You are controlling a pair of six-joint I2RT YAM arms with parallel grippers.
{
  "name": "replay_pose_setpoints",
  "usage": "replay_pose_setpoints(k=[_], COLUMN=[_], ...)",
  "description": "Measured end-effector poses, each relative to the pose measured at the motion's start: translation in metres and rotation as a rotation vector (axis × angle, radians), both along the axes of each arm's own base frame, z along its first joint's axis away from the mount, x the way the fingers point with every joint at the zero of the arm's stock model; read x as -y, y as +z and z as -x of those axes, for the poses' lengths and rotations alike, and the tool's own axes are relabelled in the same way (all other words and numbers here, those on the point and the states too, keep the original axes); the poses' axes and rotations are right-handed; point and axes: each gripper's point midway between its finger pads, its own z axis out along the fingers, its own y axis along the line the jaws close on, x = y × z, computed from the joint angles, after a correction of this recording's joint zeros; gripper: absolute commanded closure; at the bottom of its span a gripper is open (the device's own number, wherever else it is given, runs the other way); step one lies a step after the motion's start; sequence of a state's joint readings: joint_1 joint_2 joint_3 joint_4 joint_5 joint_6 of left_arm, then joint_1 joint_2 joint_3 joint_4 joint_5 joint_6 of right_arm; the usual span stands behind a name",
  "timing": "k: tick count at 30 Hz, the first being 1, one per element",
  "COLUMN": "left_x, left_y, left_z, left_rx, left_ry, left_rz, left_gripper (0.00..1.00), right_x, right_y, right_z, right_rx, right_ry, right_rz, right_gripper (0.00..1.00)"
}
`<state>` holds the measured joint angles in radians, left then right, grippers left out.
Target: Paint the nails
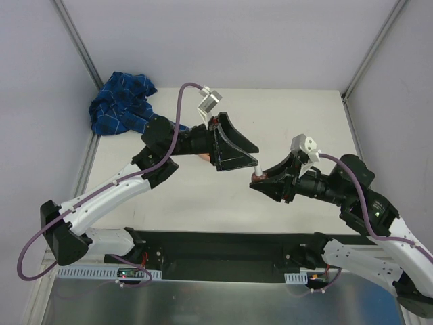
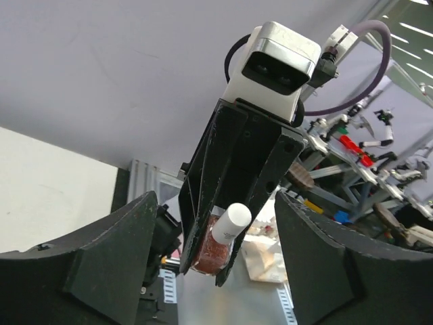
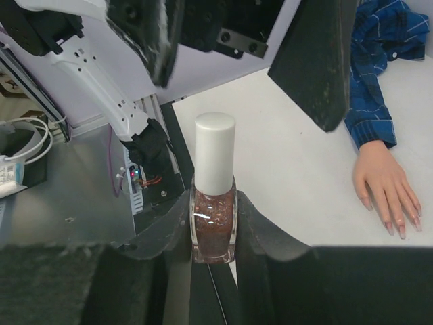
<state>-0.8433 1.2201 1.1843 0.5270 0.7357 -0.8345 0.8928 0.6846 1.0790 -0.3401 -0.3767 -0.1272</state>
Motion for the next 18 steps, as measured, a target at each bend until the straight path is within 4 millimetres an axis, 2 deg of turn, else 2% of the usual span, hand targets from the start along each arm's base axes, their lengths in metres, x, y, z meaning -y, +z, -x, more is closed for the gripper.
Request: replay_pose_setpoints(k=[4,9,18], left_x=[0.007,0.007,0.008], left_y=[-0.004,-0.001,-0.004], left_z=[0.005,0.013,0.012], left_rx=[-0.024,-0.019,-0.011], left_ry=[-0.085,-0.139,-0.135], left_rz=[0.005,0.019,-0.004], left_gripper=[0.39,0.46,0.51], right_x=[-0.003,-0.005,-0.001], right_y=[0.003,0.0,0.001], right_z=[-0.001,-0.008,-0.022], right_rx=[-0.019,-0.04,-0.033], right_ry=[0.001,-0.026,-0.091], right_rz=[-0.017,-0.01,-0.014], right_gripper=[1.0,1.0,1.0])
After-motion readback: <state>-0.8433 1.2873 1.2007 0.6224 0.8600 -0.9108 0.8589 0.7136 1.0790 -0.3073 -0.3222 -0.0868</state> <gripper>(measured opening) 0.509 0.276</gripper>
